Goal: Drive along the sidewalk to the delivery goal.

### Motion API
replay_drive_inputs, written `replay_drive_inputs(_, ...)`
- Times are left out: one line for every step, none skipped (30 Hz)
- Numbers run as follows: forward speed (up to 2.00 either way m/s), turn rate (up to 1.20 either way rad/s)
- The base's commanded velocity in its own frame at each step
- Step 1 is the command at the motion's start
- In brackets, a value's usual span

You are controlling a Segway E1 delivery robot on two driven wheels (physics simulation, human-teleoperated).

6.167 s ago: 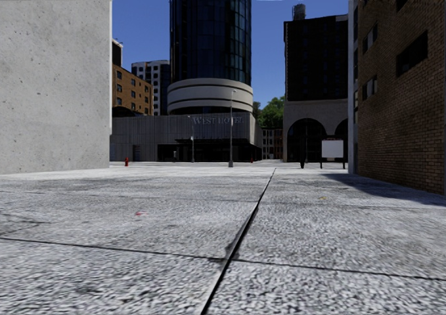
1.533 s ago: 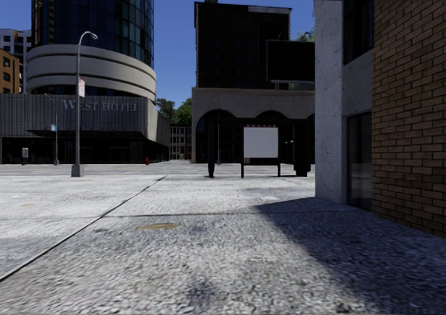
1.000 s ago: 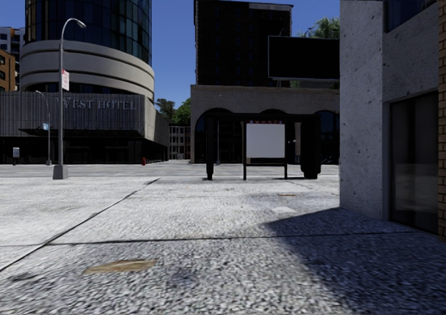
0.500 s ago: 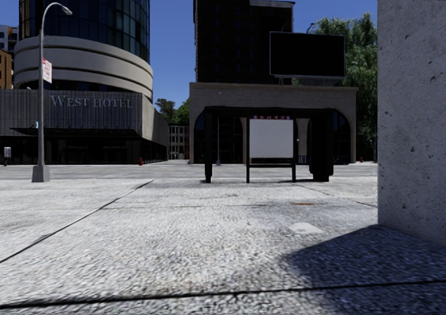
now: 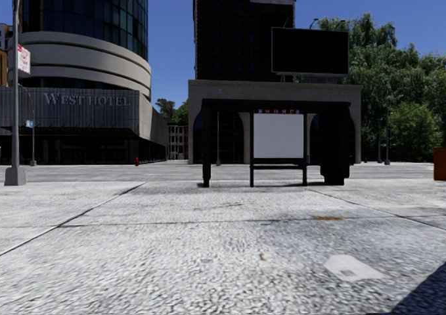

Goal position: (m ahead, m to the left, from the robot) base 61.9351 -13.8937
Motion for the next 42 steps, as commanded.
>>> replay_drive_inputs(2.00,-0.48)
replay_drive_inputs(2.00,-0.54)
replay_drive_inputs(2.00,-0.54)
replay_drive_inputs(2.00,-0.63)
replay_drive_inputs(2.00,-0.70)
replay_drive_inputs(2.00,-0.71)
replay_drive_inputs(2.00,-0.71)
replay_drive_inputs(2.00,-0.71)
replay_drive_inputs(2.00,-0.71)
replay_drive_inputs(2.00,-0.71)
replay_drive_inputs(2.00,-0.71)
replay_drive_inputs(2.00,-0.71)
replay_drive_inputs(2.00,-0.71)
replay_drive_inputs(2.00,-0.71)
replay_drive_inputs(2.00,-0.71)
replay_drive_inputs(2.00,-0.71)
replay_drive_inputs(2.00,-0.71)
replay_drive_inputs(2.00,-0.71)
replay_drive_inputs(2.00,-0.71)
replay_drive_inputs(2.00,-0.71)
replay_drive_inputs(2.00,-0.71)
replay_drive_inputs(2.00,-0.71)
replay_drive_inputs(2.00,-0.71)
replay_drive_inputs(2.00,-0.71)
replay_drive_inputs(2.00,-0.71)
replay_drive_inputs(2.00,-0.71)
replay_drive_inputs(2.00,-0.71)
replay_drive_inputs(2.00,-0.71)
replay_drive_inputs(2.00,-0.71)
replay_drive_inputs(2.00,-0.71)
replay_drive_inputs(2.00,-0.71)
replay_drive_inputs(2.00,-0.71)
replay_drive_inputs(2.00,-0.72)
replay_drive_inputs(2.00,-0.72)
replay_drive_inputs(2.00,-0.72)
replay_drive_inputs(2.00,-0.72)
replay_drive_inputs(2.00,-0.72)
replay_drive_inputs(2.00,-0.72)
replay_drive_inputs(2.00,-0.72)
replay_drive_inputs(2.00,-0.72)
replay_drive_inputs(2.00,-0.72)
replay_drive_inputs(2.00,-0.72)
